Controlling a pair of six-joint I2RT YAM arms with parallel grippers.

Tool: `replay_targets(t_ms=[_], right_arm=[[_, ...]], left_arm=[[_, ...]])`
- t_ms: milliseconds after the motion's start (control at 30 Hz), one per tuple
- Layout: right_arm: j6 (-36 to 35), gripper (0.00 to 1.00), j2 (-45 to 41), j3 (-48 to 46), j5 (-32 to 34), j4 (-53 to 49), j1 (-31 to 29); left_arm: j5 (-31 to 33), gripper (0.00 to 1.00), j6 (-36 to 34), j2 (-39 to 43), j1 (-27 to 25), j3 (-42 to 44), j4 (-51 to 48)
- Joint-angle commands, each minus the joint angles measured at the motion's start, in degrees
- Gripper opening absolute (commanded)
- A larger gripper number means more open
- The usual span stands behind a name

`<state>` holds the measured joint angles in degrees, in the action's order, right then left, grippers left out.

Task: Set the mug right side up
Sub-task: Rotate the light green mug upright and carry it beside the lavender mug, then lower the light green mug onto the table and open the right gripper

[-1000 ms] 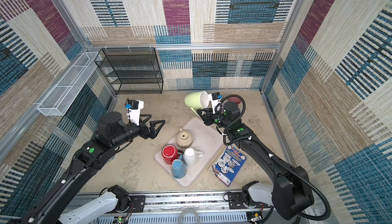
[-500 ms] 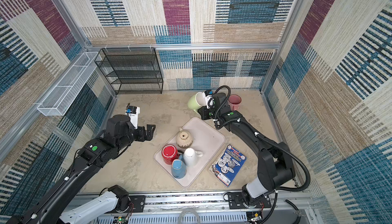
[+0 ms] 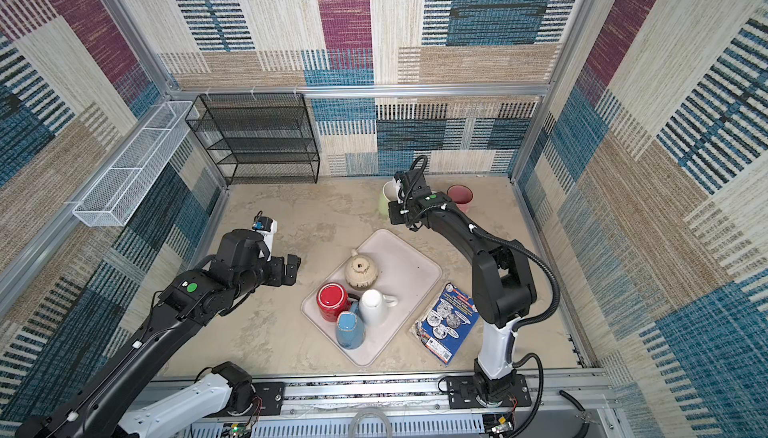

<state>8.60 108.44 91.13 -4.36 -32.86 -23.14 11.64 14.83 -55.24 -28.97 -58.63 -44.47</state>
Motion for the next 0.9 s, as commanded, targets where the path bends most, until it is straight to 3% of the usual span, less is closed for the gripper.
replay_targets(t_ms=[0,133,367,533,867], right_arm=[[-1.9,0.0,3.2,4.8,5.9,-3.1,0.0],[-2.3,0.0,7.3,9.7,9.6,-5.9,0.0],[-3.4,0.0,15.3,18.8,13.0,-12.2,0.0],[-3.6,0.0,17.2,19.9,15.0,-12.6,0.3],[-3.5,0.0,19.2,19.8,15.4,-13.1,2.2]], left_arm=[[-1.5,1.0,-1.0,-1.1,0.1,-0.1,-2.2],[2.2,1.0,-0.5,-1.1,0.3,0.5,-2.4],[2.3,1.0,0.9,-0.7,0.3,1.3,-1.3],[2.8,1.0,2.8,-1.1,0.3,0.9,-1.3],[-2.4,1.0,0.8,-4.1,0.6,-1.3,-4.3]])
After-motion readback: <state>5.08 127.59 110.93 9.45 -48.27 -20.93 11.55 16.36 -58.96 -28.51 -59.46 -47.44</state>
